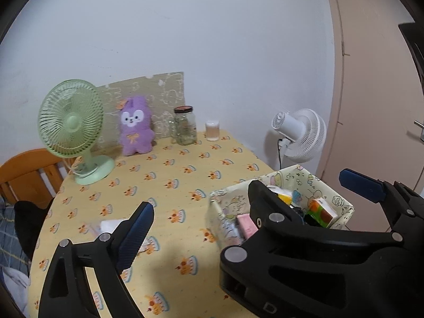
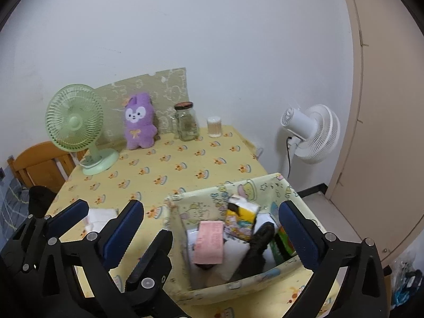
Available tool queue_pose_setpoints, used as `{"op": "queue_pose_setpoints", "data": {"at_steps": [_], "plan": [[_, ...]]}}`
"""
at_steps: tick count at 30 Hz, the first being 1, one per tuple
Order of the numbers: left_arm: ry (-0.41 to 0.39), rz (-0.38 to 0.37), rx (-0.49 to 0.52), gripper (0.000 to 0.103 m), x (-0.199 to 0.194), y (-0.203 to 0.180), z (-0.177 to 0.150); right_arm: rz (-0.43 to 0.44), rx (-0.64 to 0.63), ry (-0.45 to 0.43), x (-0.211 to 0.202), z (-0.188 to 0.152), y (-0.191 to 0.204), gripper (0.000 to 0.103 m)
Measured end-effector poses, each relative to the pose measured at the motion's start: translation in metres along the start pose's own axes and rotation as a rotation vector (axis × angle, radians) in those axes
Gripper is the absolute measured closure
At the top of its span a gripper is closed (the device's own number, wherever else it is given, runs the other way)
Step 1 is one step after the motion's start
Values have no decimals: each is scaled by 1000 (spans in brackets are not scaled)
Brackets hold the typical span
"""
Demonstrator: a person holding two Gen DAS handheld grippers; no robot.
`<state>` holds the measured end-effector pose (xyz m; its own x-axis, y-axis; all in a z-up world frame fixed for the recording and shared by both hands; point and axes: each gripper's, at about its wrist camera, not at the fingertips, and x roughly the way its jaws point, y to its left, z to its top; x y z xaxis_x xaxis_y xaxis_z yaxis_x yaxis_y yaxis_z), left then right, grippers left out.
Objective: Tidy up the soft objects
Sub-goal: 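Withdraw both tools from the box toward the white cloth on the table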
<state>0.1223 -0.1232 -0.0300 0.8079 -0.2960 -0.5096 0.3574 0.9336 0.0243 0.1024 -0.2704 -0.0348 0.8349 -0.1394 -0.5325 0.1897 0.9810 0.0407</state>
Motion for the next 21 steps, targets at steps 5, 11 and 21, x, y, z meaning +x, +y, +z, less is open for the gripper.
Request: {"op": "queue_pose_setpoints", "data": {"at_steps": [5,11,21], "plan": [[-9,22,-17,8,-13,17,-4,19,-19,-8,-11,-3,21,0],[-18,56,-42,8,-30,39,-12,49,-48,-15,-20,-6,47,0],[-9,110,-81,7,-40,79,-23,117,-93,-9,-21,-11,90,0]]}}
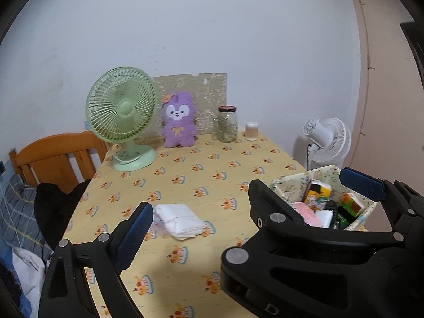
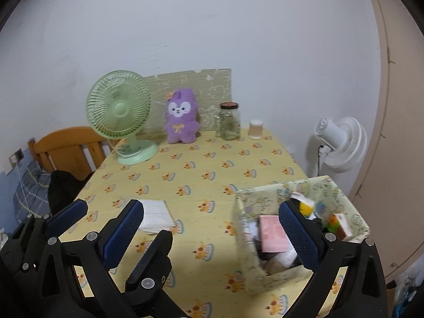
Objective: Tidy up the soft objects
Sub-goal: 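Withdraw both tools from the box toward the white cloth on the table, then grasp the folded white cloth with the right tool while the left tool grasps the clear pen bag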
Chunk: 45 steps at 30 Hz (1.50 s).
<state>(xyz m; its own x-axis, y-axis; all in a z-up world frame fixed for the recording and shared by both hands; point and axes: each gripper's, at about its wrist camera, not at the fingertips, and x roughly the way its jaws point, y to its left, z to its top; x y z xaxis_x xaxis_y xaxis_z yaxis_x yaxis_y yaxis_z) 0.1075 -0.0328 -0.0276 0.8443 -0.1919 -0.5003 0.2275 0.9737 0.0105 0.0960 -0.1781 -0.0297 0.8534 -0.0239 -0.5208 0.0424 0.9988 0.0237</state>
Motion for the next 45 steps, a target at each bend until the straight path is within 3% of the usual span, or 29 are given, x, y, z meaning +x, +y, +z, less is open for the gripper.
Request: {"op": "queue_pose_setpoints", "data": {"at_steps": [16,40,45], "plan": [[28,83,-44,7,15,52,-14,84,-48,19,35,-5,55,0],[175,118,-65,7,103,105,-44,100,-86,120,137,-28,98,0],[228,137,-84,7,124,115,-54,101,-70,176,163,-36,99,6]]}}
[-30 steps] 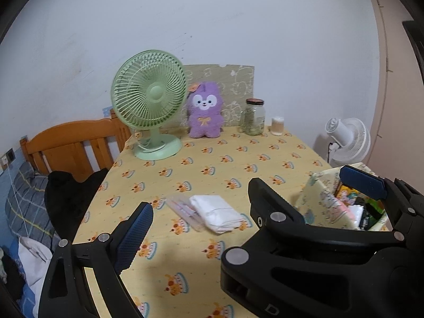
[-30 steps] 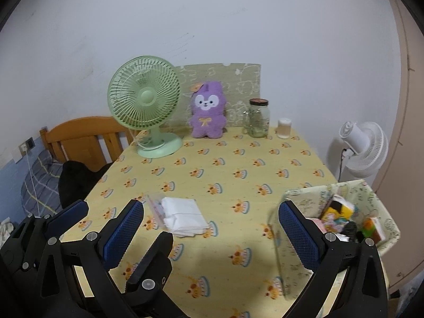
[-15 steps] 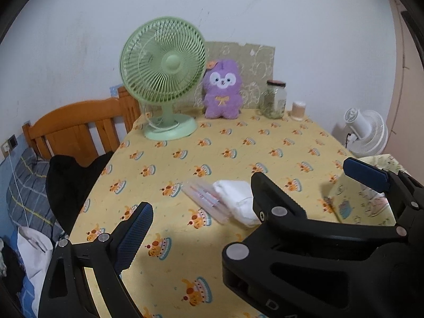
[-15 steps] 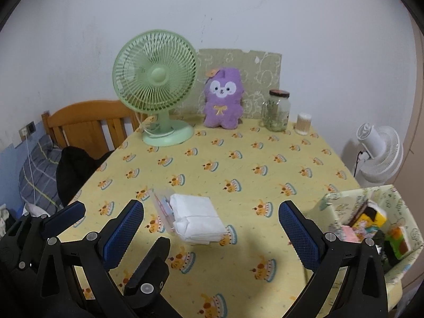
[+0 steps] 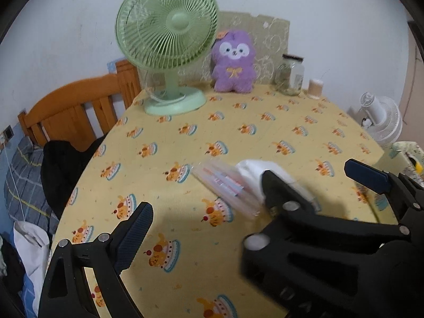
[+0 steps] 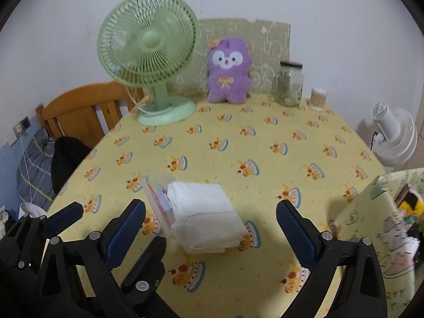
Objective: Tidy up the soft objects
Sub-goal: 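Grasp the folded white cloth with the right tool while the left tool grasps the clear pen bag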
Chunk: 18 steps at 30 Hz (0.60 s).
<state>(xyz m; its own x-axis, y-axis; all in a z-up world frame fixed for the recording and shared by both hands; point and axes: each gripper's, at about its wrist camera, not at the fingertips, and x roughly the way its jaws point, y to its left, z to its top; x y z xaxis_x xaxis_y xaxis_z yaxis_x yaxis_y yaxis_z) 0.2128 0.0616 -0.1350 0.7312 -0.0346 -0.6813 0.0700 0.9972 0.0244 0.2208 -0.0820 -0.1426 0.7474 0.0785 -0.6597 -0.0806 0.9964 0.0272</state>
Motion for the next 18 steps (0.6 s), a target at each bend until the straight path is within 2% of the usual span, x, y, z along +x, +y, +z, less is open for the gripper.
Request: {"op": "queue_pose_setpoints", "data": {"at_steps": [1,4,10,13,15,17,18], "plan": [[9,9,3,7,4,1,0,-3,-2,11,5,-1,0,12],[49,17,7,8,17,2,-2,-16,-27,49,20,-4,3,19],[97,20,5,8,33,4,-5,6,-5,110,43,-10,-1,19],[140,20,3,8,42,4,-5,24,42,169,58,-14,-7,22],[138,15,2,8,42,4,-5,45,97,192,63,-18,-12,30],[125,16,2,8,40,3,-4,33,84,166,58,-17,-11,50],[120,18,4,8,39,2,-4,33,76,167,58,-16,-10,51]]}}
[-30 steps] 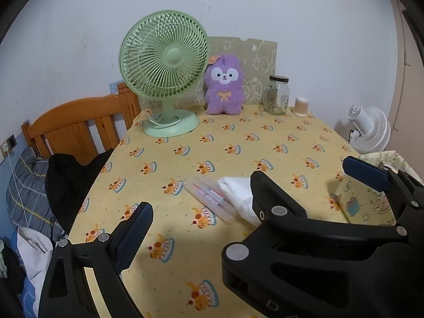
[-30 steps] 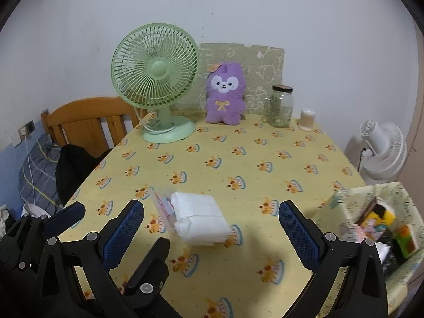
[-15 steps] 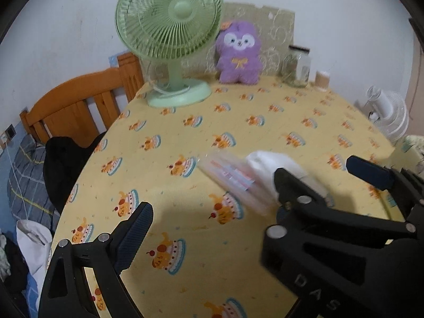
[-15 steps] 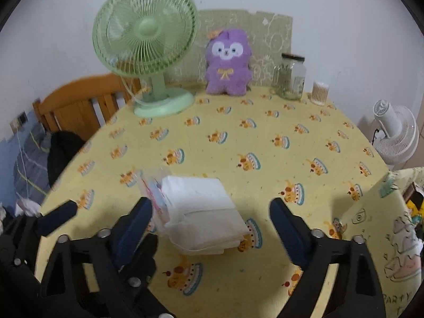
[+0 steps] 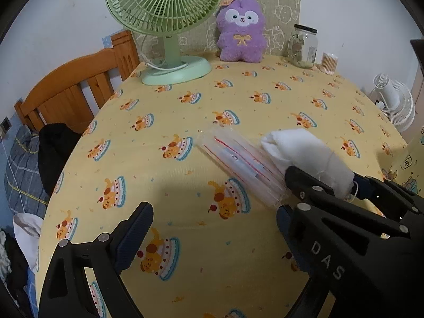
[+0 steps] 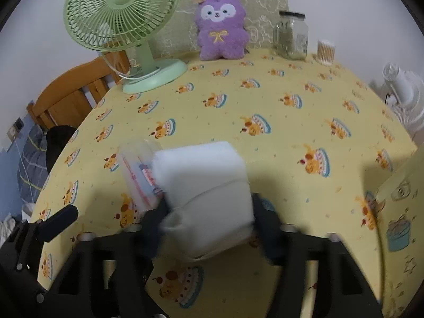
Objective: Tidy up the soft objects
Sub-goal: 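Grasp the folded white cloth with the right tool while the left tool grasps the clear pen bag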
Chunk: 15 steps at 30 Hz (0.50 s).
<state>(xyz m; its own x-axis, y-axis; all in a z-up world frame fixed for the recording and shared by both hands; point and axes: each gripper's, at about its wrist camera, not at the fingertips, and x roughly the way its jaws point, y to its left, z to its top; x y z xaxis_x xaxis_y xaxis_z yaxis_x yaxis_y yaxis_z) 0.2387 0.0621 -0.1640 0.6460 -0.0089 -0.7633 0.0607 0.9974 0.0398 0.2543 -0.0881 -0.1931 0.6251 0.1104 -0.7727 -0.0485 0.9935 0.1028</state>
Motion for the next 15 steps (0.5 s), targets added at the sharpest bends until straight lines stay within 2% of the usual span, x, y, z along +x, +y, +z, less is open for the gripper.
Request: {"op": "queue_pose_setpoints", "data": {"at_steps": [2,10,13,15], "plan": [[-2,-5,2,8,-2,-2,2,8,20,11,0,1,-5,66],[-35,-1,42,8,-11,-24,19,-4,83,-43,-16,8,-28,67],[-67,68,61,9,-4,-36,26,-39,107,-58,-18,12,-37,67],[-64,61,62,12,4,-41,29,-52,100,-63,-17,14,-38,67]]}}
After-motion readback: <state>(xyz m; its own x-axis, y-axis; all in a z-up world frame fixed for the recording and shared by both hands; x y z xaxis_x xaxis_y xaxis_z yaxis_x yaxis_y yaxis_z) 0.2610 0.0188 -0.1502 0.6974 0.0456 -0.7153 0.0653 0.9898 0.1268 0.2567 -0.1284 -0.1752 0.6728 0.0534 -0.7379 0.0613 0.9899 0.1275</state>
